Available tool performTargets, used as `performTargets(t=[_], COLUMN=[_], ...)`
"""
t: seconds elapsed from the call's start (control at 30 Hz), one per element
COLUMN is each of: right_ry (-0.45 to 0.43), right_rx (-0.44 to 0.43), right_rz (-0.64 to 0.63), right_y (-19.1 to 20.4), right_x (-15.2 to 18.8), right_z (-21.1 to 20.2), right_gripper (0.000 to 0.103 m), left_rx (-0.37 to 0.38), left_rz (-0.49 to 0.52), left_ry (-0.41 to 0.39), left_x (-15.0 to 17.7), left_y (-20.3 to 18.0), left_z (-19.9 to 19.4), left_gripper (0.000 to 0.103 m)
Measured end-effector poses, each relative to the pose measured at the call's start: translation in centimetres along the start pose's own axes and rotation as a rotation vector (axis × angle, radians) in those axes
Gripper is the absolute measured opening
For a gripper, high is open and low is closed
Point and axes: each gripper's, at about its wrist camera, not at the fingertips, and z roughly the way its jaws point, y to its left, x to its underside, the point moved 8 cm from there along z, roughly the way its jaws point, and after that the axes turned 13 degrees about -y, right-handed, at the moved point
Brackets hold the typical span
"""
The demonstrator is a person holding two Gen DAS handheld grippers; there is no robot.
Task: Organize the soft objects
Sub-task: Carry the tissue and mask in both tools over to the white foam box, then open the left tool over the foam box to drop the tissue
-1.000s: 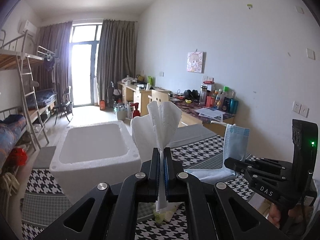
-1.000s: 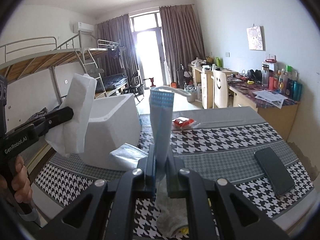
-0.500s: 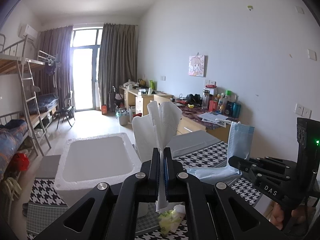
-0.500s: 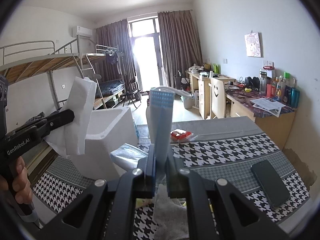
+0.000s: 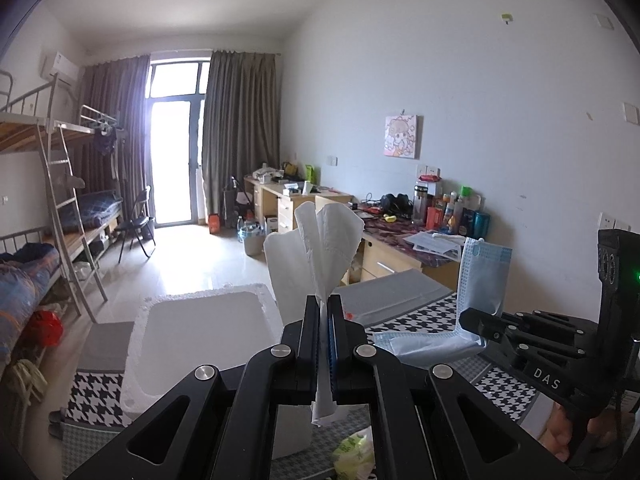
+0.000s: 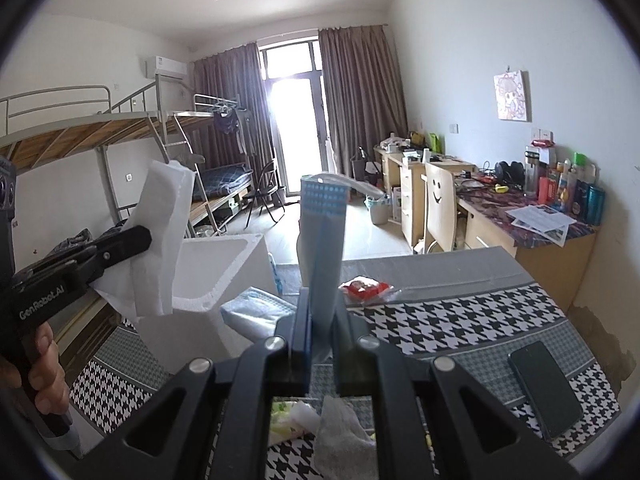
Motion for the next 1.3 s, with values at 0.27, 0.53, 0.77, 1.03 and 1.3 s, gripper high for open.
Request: performTargets(t=[0.27, 0.53, 0.77, 1.03, 1.3], right_ry=[0.001, 0.012, 0.009, 0.022, 0.031], right_rx=[-0.014, -0.035, -0.058, -0.091, -0.122], right_rz=[-0.006, -0.008, -0.002, -0.023, -0.038], right_y=[0.6, 1.3, 2.4, 4.2, 5.6], right_x=[-0.7, -1.2, -2.0, -2.3, -2.4], right_z=[1.1, 2.6, 3.5, 4.8, 5.6], right_gripper=[0.011, 0.011, 0.011, 0.011, 0.011], left_rx=[-0.029, -0.076, -0.139, -0.199, -0.229], left_rz=[0.001, 0.004, -0.001, -0.011, -0.006], left_ry=[0.0, 0.005, 0.014, 0.039, 0.071], left_x=[-0.5, -0.9, -0.9, -0.6, 0.1], left_y=[0.9, 2.5, 4.6, 6.7, 7.8], left_z=[1.0, 1.6, 2.0, 2.8, 3.8], left_gripper=[0.004, 0.004, 0.004, 0.004, 0.004])
